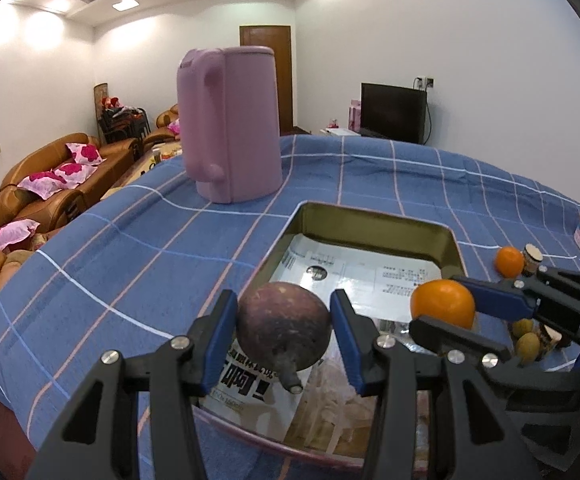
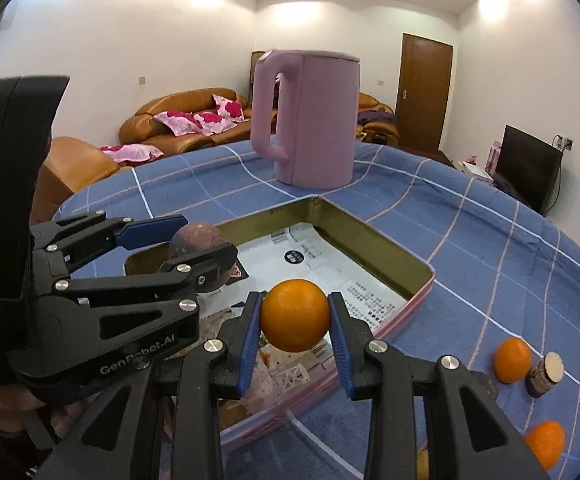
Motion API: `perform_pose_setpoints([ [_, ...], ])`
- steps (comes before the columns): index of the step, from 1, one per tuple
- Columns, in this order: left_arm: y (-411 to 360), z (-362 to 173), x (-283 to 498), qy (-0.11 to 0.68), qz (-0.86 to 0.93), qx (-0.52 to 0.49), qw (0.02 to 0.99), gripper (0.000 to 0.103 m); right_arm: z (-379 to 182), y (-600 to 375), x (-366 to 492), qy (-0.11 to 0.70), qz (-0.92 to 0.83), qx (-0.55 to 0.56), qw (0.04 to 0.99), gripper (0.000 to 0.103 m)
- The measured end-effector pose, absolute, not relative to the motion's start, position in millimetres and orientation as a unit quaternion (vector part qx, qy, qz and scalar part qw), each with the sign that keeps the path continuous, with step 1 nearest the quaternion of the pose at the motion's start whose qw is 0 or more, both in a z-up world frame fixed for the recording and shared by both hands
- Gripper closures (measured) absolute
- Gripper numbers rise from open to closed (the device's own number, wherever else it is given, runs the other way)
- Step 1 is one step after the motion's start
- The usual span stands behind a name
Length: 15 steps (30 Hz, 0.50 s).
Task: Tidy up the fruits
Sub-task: 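Carry both fruits over the pink tin and open both tools to drop them inside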
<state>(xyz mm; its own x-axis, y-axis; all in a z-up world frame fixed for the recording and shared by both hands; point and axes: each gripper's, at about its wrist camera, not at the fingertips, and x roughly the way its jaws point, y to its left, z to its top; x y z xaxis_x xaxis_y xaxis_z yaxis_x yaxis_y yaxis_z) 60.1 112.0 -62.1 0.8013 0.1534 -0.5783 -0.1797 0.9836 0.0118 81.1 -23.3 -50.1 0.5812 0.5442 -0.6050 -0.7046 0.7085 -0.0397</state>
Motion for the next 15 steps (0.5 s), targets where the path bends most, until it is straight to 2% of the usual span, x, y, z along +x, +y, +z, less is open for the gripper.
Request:
perform_pose_setpoints([
  [15,108.9,-62.4,59.6,0.301,0.093,-0.01,0.949,0.053,-55.6,-24.5,87.2,0.301,0.347,-0.136,0.878,0.065],
])
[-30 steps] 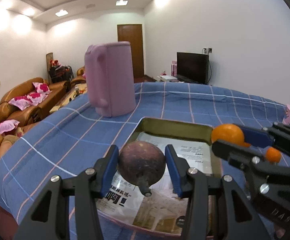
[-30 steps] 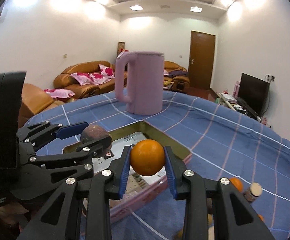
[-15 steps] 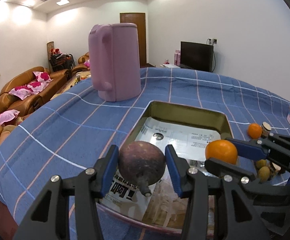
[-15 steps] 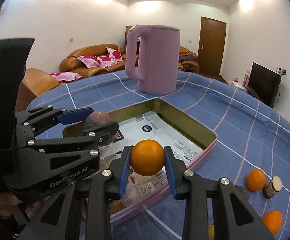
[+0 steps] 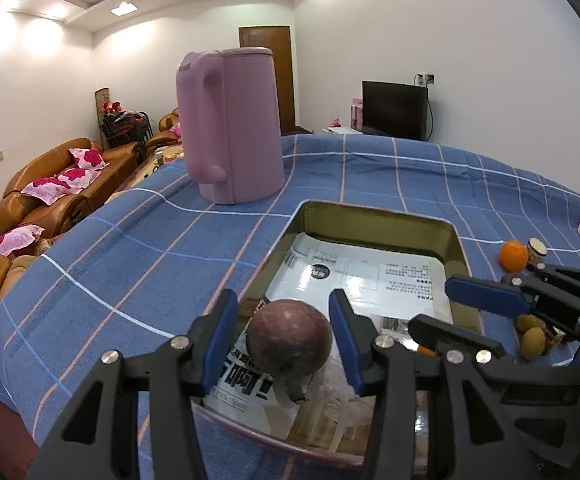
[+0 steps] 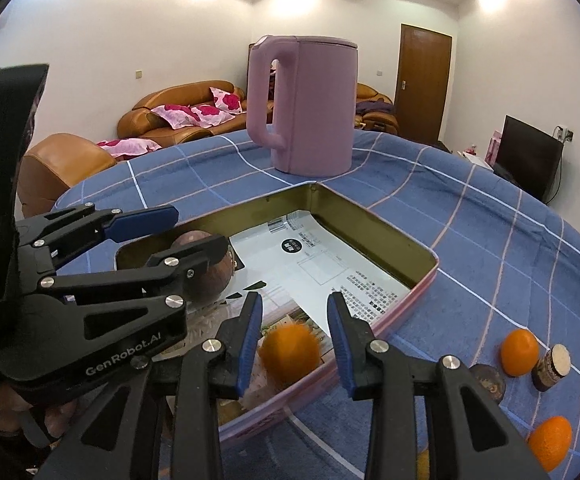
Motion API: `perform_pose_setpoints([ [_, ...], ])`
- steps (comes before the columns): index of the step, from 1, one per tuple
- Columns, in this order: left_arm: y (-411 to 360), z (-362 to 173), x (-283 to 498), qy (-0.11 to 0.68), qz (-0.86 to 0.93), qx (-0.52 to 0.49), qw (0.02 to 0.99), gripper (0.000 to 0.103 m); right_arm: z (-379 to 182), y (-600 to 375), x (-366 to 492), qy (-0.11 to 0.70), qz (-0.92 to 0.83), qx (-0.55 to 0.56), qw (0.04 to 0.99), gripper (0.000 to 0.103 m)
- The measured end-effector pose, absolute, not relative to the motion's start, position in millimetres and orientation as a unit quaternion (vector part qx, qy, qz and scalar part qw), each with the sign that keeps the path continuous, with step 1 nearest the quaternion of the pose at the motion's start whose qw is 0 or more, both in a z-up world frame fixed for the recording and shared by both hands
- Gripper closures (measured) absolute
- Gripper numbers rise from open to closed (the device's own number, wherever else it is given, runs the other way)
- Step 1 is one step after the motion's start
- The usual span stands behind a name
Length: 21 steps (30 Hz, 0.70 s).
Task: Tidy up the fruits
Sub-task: 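Carry both fruits over the pink tin and open both tools to drop them inside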
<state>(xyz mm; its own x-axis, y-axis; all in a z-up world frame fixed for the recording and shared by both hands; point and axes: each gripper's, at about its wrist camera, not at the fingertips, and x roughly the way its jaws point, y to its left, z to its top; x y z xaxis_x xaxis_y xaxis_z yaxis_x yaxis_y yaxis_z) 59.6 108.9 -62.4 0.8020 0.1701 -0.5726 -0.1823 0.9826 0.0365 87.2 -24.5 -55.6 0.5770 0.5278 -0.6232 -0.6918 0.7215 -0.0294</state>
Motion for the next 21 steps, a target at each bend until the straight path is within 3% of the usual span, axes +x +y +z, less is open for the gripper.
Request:
perform_pose_setpoints([
  [7,108,-58,56,0.294,0.091,-0.018,0.951,0.051,-53,-31,85,0.292,0.339,-0.127,0.885,0.059],
  [17,95,-41,39,0.269,0.072,-0.028,0.96,0.022,-35,-67,64,0.26,0.313,-0.108,0.907,0.044],
  [21,68,-33,31,0.259,0.038,-0.016,0.965,0.02,-29,-115,54,0.258,0.274,-0.084,0.923,0.044],
])
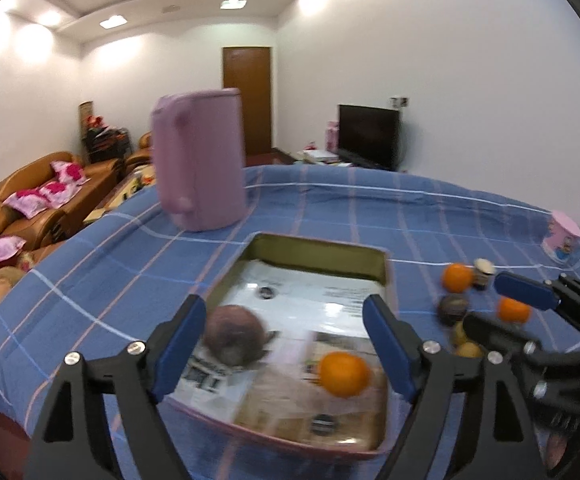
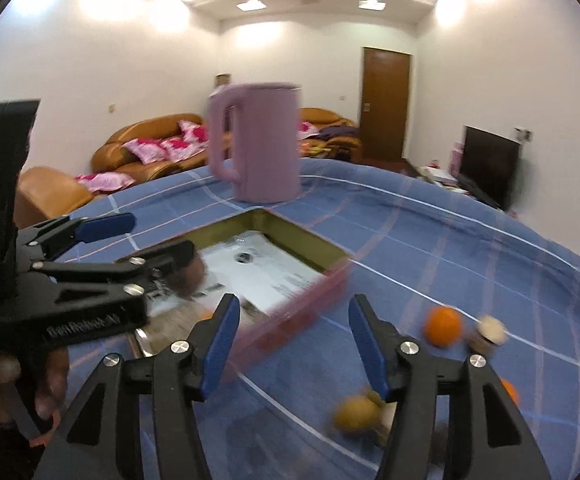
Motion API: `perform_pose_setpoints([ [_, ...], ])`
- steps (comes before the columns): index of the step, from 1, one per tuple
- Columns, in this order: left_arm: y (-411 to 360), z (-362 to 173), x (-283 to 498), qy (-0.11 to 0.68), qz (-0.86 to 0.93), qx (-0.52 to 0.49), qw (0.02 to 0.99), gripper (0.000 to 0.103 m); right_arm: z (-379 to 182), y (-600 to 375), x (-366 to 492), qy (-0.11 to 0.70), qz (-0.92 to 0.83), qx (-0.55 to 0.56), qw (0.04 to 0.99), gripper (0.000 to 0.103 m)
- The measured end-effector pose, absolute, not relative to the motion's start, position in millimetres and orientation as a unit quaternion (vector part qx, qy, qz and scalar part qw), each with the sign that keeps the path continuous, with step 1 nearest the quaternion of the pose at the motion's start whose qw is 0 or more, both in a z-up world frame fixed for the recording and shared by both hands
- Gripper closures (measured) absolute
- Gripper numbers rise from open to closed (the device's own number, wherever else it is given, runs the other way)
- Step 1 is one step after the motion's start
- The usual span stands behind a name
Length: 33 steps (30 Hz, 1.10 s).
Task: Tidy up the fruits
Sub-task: 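Carry both fruits over the pink tin and open both tools to drop them inside, then lower the left tool onto a brown kiwi and close it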
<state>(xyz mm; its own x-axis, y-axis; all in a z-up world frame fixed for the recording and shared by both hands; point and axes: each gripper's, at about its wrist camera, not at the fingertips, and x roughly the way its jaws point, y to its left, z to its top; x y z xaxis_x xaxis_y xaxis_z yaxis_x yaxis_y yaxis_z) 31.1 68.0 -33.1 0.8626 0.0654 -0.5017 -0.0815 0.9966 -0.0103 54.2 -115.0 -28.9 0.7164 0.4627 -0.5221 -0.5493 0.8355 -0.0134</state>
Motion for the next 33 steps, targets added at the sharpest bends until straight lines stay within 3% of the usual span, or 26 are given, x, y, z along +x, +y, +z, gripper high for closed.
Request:
perform_pose_setpoints([
  [8,2,-35,34,0.272,-0.024,0.021,0.962,0.02,-40,-214,52,0.287,0.152,-0.033,0.945,0.044],
  [16,-38,-57,51,0.323,-0.056,0.044,0.944,0.02,-43,-239,49,0.293,0.134,-0.001,0.947,0.043],
  [24,-49,-70,56,0.363,-0.089,0.047,0.926,0.029,-46,-240,52,0.305,0.145,0.002,0.941,0.043],
  [26,-50,-74,58,0.374,-0.09,0.049,0.922,0.039,-47,-240,52,0.306,0.143,0.004,0.941,0.043],
  [33,-58,-79,63,0.387,-0.089,0.064,0.916,0.041,-48,-238,53,0.312,0.141,-0.002,0.94,0.042],
])
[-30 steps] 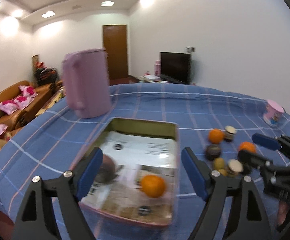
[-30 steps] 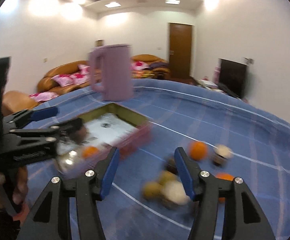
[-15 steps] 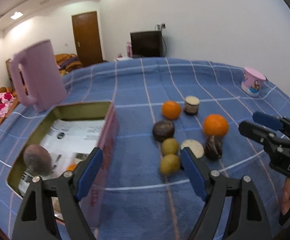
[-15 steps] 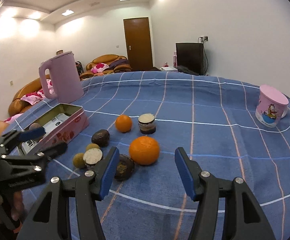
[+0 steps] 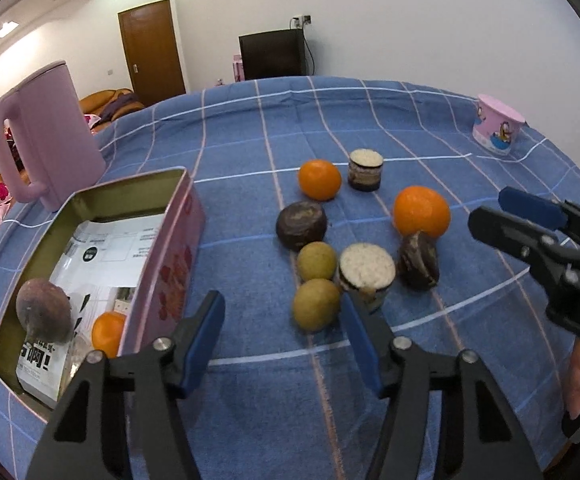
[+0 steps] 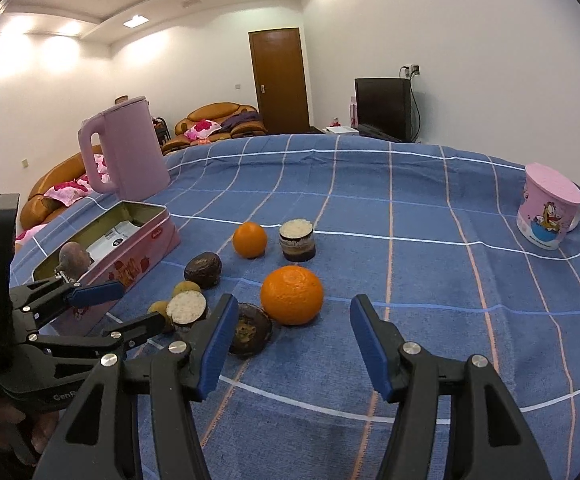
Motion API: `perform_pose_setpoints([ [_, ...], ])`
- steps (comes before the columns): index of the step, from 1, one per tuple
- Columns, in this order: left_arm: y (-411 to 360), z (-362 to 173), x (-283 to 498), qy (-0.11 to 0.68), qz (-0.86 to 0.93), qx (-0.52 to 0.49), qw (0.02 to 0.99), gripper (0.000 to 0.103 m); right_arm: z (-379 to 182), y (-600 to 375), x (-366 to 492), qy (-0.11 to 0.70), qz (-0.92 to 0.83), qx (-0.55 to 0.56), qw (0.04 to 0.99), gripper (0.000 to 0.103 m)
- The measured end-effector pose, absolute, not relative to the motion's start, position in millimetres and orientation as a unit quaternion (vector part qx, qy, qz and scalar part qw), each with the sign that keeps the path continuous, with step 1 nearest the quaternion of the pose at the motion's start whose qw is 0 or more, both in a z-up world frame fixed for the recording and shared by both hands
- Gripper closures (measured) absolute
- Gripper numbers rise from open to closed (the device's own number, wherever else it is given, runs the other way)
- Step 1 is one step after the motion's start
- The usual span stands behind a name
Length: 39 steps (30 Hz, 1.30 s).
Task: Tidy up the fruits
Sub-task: 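Lower the left tool onto a brown kiwi and close it, then close the right tool on the dark brown round fruit while the left tool holds the kiwi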
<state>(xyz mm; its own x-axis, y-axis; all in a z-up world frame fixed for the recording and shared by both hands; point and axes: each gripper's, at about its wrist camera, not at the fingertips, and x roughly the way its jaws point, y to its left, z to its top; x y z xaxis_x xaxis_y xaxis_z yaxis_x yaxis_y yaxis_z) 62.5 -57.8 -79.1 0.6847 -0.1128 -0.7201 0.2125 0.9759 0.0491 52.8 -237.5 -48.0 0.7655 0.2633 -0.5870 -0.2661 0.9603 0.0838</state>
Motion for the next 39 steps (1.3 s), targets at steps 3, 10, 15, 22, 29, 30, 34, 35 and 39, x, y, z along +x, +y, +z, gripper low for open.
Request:
perform_pose_setpoints([
  [3,-63,-81,70,0.39,-0.089,0.075,0.913,0.045,-49,-236,54,0.316,0.141,-0.006,0.938,0.042],
  [10,-61,-87,72,0.405,-0.116,0.066,0.904,0.075,-50,-236,56,0.321,0.137,-0.007,0.937,0.042],
  [15,-58,-84,70,0.397,-0.116,0.056,0.909,0.076,-52,-229,56,0.326,0.142,-0.02,0.935,0.042],
  [22,-46,-77,78,0.384,-0.095,0.033,0.918,0.076,-59,-211,63,0.351,0.173,-0.037,0.92,0.042],
  [29,-40,-77,79,0.383,-0.105,0.015,0.918,0.076,-71,-197,76,0.392,0.187,-0.039,0.9,0.042],
  [30,-40,-77,79,0.383,-0.107,0.014,0.917,0.076,-73,-196,79,0.399,0.187,-0.039,0.897,0.042],
  [34,-38,-78,80,0.386,-0.11,0.007,0.916,0.076,-77,-195,87,0.412,0.188,-0.036,0.891,0.042],
  [35,-37,-77,80,0.385,-0.111,0.006,0.916,0.076,-78,-195,89,0.416,0.19,-0.035,0.889,0.042],
  [39,-36,-75,78,0.376,-0.112,0.004,0.92,0.076,-79,-196,91,0.42,0.192,-0.032,0.886,0.059],
])
